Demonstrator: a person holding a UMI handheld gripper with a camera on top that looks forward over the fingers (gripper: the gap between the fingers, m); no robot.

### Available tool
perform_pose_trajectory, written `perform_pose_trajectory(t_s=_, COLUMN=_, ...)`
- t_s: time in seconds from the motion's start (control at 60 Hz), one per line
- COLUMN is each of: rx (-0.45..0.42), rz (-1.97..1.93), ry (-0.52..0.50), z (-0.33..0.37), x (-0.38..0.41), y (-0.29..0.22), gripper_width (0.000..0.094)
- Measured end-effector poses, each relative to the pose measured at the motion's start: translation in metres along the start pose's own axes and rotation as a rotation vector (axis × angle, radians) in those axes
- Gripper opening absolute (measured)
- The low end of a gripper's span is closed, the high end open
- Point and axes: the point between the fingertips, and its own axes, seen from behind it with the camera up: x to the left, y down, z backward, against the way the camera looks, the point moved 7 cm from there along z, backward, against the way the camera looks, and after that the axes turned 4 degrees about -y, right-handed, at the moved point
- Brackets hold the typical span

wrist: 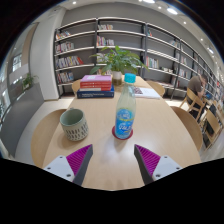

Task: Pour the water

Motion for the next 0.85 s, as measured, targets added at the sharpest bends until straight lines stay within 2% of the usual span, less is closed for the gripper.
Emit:
perform_pose_trajectory(t_s=0.083, rx=0.007, rz=-0.018, ry=-0.001, z=0.033, x=0.009, y=-0.018, gripper_width=0.0848)
perform_pose_trajectory(t_s=0.183, rx=-0.033, rz=-0.041, ry=-0.028, z=0.054, x=0.019, y=-0.036, gripper_width=0.0847)
perform_pose_trajectory(t_s=0.433, rx=-0.12, rz=-0.042, ry=-0.009, z=0.105, x=0.026, y=-0.089, gripper_width=0.0843)
perform_pose_trajectory(t_s=0.85, rx=-0.113, rz=-0.043, ry=-0.014, z=0.134, x=0.039, y=-0.093, gripper_width=0.0838)
